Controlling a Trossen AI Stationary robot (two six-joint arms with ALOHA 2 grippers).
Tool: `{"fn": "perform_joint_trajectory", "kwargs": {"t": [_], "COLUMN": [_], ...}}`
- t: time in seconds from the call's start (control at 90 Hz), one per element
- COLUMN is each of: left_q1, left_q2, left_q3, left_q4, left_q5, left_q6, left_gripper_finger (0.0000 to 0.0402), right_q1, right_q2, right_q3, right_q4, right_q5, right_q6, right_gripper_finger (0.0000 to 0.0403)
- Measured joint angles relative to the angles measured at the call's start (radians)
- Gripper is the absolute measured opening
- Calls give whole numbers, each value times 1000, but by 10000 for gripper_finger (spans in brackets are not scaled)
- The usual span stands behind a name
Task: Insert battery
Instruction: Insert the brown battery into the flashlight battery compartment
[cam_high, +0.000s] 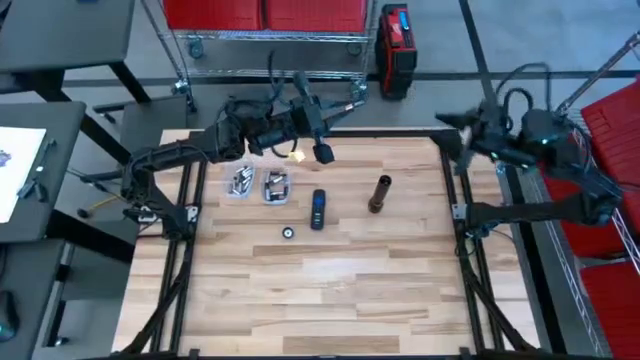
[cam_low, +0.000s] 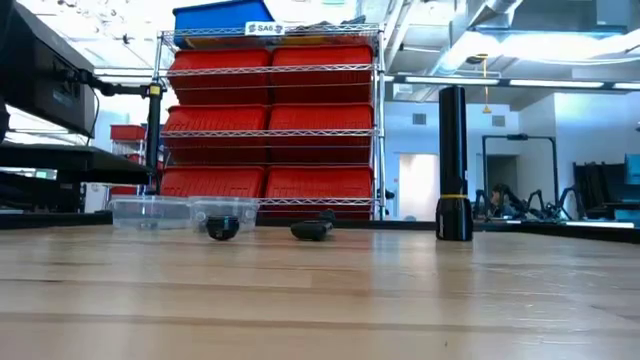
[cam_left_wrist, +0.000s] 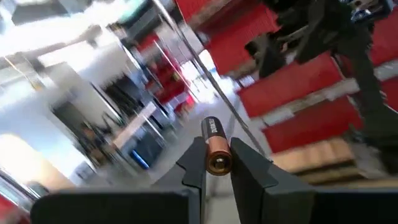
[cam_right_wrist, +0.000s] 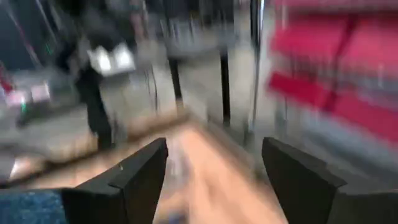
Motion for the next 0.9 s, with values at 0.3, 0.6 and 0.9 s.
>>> {"fn": "perform_joint_trajectory", "kwargs": {"t": [0.3,0.6,0.9], "left_q1": [32,32,32], "left_q2": [4,4,4], "left_q3": [-1,-1,-1], "left_q4": [-228,-228,-229], "left_q5": [1,3,3], "left_q6": [-214,-224,-214], "left_gripper_finger": [27,27,26], "right_q1": [125,233,250], "right_q2": [-144,-255,-258], "right_q3": [-324,-793,-1056], "right_q4": [-155,316,581], "right_q5": [-8,30,135], "right_q6": [342,270,244], "right_gripper_finger": [255,255,255]}}
